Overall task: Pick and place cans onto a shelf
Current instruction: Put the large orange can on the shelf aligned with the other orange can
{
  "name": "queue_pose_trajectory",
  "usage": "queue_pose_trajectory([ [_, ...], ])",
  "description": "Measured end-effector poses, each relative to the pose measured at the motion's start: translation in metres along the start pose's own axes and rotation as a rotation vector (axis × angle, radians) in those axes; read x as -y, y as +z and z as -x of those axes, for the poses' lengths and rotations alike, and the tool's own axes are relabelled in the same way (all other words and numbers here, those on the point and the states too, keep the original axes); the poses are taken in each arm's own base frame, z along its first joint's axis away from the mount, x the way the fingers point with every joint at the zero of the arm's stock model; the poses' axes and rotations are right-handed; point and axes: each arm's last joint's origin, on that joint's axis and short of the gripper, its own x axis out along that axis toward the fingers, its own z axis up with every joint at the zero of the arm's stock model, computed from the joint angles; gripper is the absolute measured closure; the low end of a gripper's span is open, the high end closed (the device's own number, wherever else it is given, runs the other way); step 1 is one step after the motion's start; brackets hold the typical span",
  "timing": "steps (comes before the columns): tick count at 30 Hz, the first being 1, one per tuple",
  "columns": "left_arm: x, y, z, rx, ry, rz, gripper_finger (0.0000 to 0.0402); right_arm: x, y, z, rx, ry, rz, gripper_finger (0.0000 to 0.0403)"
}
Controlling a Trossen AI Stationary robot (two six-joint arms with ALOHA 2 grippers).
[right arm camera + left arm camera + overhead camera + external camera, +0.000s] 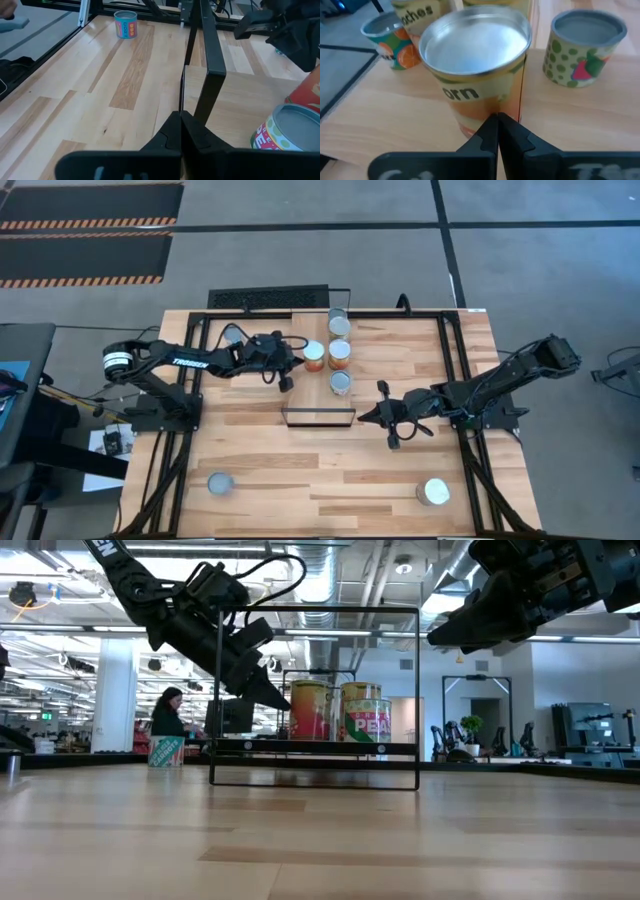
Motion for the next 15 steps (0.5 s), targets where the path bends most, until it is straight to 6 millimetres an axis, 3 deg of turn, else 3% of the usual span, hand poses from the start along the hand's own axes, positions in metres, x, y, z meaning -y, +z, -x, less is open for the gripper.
queue_pose_trajectory([
  [15,-0.0009,0.0058,0.0002,0.06,0.008,0.006,0.0401,0.0,0.0,0.0,0.0,0.0,0.0,0.0393],
])
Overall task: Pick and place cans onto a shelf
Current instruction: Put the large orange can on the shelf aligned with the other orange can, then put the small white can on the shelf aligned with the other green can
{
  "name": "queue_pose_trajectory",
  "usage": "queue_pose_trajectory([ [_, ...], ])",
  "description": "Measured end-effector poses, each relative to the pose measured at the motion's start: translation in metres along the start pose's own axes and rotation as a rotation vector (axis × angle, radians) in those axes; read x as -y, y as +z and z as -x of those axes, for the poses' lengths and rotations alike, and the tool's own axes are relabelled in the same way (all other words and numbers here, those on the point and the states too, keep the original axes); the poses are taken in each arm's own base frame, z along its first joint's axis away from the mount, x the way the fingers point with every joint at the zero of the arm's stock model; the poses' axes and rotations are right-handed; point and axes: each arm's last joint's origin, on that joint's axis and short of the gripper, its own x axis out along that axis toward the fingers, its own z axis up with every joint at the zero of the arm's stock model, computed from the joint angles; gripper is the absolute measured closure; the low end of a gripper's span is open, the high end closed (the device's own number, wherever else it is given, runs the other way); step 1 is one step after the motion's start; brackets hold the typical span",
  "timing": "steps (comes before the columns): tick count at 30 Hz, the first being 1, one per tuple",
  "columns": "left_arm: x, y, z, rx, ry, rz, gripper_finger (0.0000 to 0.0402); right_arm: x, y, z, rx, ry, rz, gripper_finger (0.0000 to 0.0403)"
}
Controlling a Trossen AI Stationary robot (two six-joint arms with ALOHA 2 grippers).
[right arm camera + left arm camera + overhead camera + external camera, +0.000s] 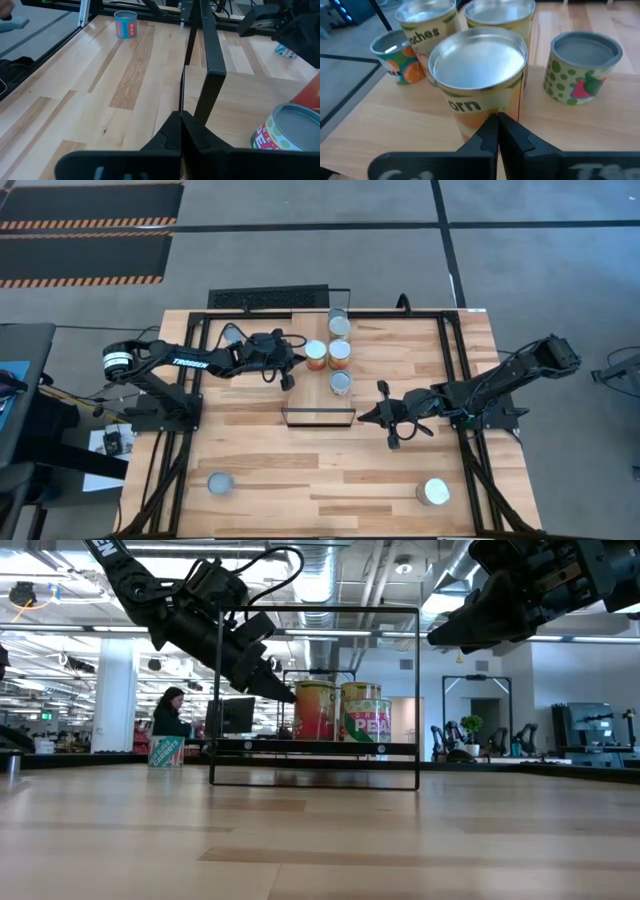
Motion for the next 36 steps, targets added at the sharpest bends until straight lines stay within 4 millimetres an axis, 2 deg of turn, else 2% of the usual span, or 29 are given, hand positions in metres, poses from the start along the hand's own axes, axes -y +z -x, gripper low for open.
queue_pose_trajectory([
  [9,0.001,0.007,0.008,0.058,-0.048,-0.001,0.0401,0.0,0.0,0.0,-0.002,0.0,0.0,0.0393],
  [14,0.004,-0.002,0.027,0.067,-0.072,-0.002,0.0401,0.0,-0.001,0.0,-0.014,-0.004,0.002,0.0393],
  [18,0.006,-0.01,0.051,0.064,-0.082,-0.004,0.0401,0.002,-0.002,0.0,-0.016,-0.012,0.0,0.0393],
  [23,0.004,-0.017,0.08,-0.058,0.027,0.017,0.0401,0.006,-0.003,-0.001,-0.027,-0.027,-0.005,0.0393],
  [28,-0.008,-0.02,0.104,-0.312,0.243,0.016,0.0401,0.008,-0.003,-0.001,-0.034,-0.038,-0.008,0.0393],
  [31,-0.02,-0.023,0.111,-0.448,0.33,0.034,0.0401,0.008,-0.003,-0.001,-0.036,-0.036,-0.009,0.0393],
  [36,-0.051,-0.028,0.109,-0.56,0.435,0.113,0.0401,0.008,-0.004,-0.001,-0.043,-0.032,-0.03,0.0393],
])
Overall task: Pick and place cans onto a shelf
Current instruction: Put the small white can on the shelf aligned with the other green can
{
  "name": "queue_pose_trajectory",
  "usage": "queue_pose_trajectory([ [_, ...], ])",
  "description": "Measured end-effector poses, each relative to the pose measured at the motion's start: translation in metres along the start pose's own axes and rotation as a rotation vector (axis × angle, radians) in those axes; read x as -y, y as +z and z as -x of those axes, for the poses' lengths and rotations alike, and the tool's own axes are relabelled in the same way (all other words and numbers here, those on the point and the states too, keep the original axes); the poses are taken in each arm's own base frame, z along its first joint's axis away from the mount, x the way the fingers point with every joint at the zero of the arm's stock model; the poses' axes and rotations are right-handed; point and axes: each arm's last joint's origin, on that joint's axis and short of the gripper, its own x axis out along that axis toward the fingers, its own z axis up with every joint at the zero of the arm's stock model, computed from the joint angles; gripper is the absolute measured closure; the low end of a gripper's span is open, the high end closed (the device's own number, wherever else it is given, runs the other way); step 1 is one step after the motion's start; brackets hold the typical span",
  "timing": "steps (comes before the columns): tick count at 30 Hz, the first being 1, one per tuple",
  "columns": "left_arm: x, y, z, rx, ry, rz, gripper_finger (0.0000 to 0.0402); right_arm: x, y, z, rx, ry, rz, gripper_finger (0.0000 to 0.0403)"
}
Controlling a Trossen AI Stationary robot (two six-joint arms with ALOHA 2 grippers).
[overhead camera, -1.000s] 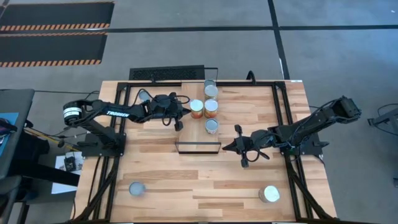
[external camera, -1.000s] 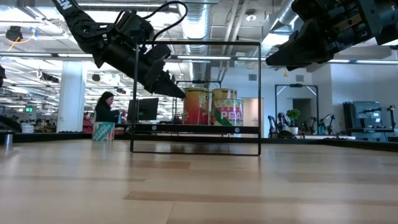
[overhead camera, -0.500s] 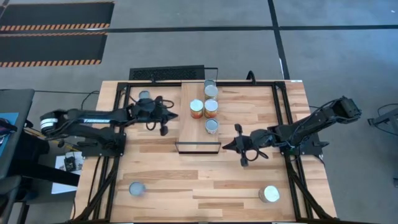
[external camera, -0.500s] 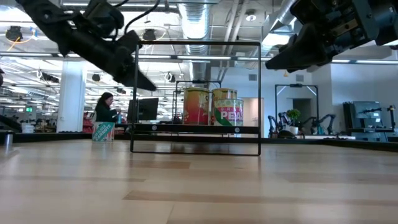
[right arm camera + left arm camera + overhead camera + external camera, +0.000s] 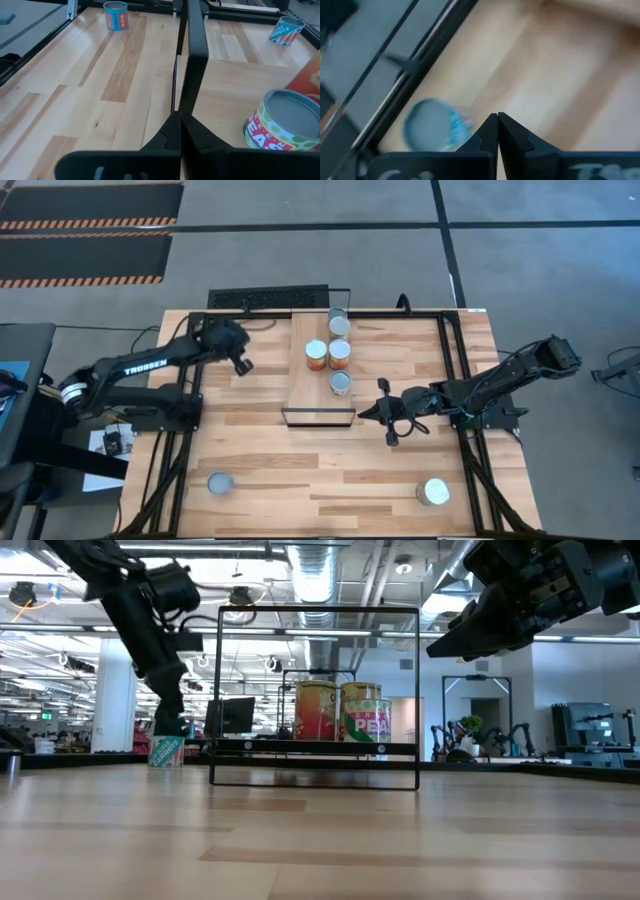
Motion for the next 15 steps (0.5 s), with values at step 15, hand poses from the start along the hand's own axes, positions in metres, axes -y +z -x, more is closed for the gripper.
queue_pose_trajectory([
  [15,-0.037,0.023,-0.055,-0.209,0.01,0.006,0.028,0.0,-0.001,0.0,-0.012,0.001,0.0,0.0393],
])
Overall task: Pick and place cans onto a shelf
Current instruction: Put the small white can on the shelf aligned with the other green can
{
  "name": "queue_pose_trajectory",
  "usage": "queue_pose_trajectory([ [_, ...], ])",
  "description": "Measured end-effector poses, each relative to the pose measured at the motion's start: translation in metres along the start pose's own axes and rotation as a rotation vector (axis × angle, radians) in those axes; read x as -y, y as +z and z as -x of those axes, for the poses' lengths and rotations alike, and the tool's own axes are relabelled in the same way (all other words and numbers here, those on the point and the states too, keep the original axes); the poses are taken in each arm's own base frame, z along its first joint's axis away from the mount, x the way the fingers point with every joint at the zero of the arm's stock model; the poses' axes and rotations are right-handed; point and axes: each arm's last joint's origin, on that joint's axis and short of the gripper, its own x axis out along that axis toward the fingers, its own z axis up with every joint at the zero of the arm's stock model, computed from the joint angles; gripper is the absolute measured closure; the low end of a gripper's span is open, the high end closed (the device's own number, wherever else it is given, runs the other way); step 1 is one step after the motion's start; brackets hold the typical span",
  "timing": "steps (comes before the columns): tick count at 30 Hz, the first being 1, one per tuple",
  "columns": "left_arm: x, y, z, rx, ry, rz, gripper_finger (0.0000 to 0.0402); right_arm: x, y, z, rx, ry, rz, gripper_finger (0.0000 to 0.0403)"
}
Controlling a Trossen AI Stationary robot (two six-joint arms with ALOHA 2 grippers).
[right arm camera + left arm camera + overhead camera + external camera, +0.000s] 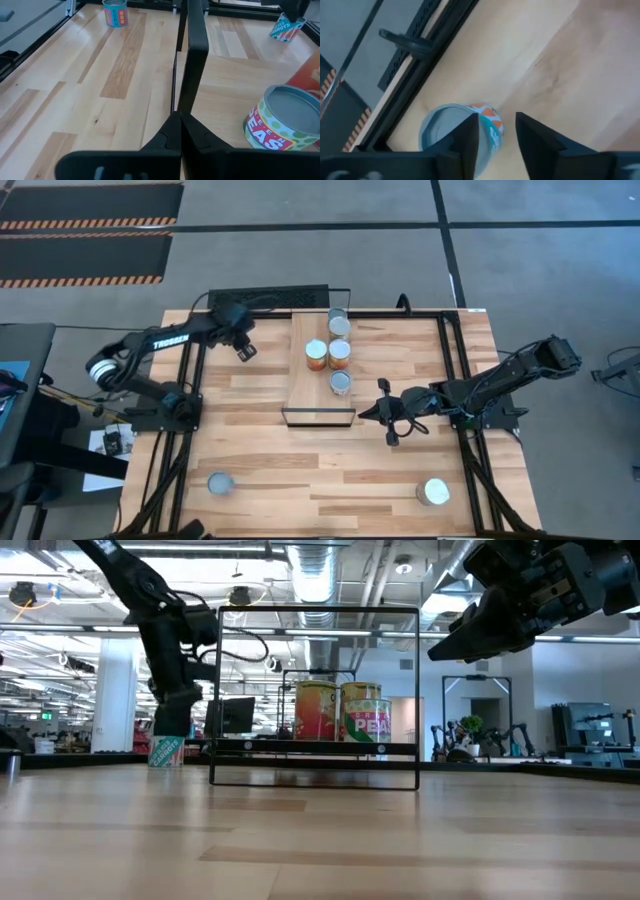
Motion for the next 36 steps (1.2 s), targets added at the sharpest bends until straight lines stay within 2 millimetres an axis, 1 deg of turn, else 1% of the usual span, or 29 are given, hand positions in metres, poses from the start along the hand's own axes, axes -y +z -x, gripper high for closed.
queue_pose_trajectory([
  [4,-0.001,0.0,-0.014,-0.057,0.042,-0.001,0.026,0.001,-0.001,0.0,-0.006,-0.002,0.013,0.0393],
  [8,-0.003,-0.001,-0.021,-0.082,0.072,0.0,0.0265,0.003,-0.001,0.0,-0.007,-0.011,0.021,0.0393],
  [11,-0.004,-0.001,-0.023,-0.09,0.07,-0.009,0.0294,0.005,-0.001,-0.001,-0.008,-0.018,0.018,0.0393],
  [13,-0.003,-0.001,-0.023,-0.093,0.067,-0.03,0.0327,0.005,-0.001,-0.001,-0.012,-0.018,0.019,0.0393],
  [15,-0.003,-0.001,-0.022,-0.082,0.041,-0.038,0.0367,0.005,-0.001,-0.001,-0.015,-0.018,0.02,0.0393],
  [17,-0.001,0.0,-0.017,-0.057,-0.004,-0.039,0.039,0.005,-0.001,-0.001,-0.015,-0.017,0.02,0.0393],
  [19,0.004,0.001,-0.007,-0.043,-0.053,-0.062,0.0392,0.005,-0.001,-0.001,-0.015,-0.018,0.02,0.0393],
  [22,0.018,0.007,0.021,0.044,-0.094,-0.134,0.0398,0.005,-0.001,-0.001,-0.015,-0.018,0.02,0.0393],
  [26,0.047,0.005,0.065,0.209,-0.221,-0.262,0.04,0.005,-0.001,-0.001,-0.016,-0.018,0.02,0.0393],
  [30,0.083,-0.003,0.106,0.372,-0.376,-0.389,0.0401,0.005,-0.001,-0.001,-0.016,-0.02,0.02,0.0393],
  [33,0.112,-0.008,0.124,0.451,-0.419,-0.457,0.0401,0.005,-0.001,-0.001,-0.016,-0.02,0.02,0.0393],
  [36,0.137,-0.009,0.134,0.529,-0.403,-0.512,0.0401,0.005,-0.001,-0.001,-0.015,-0.02,0.019,0.0393],
])
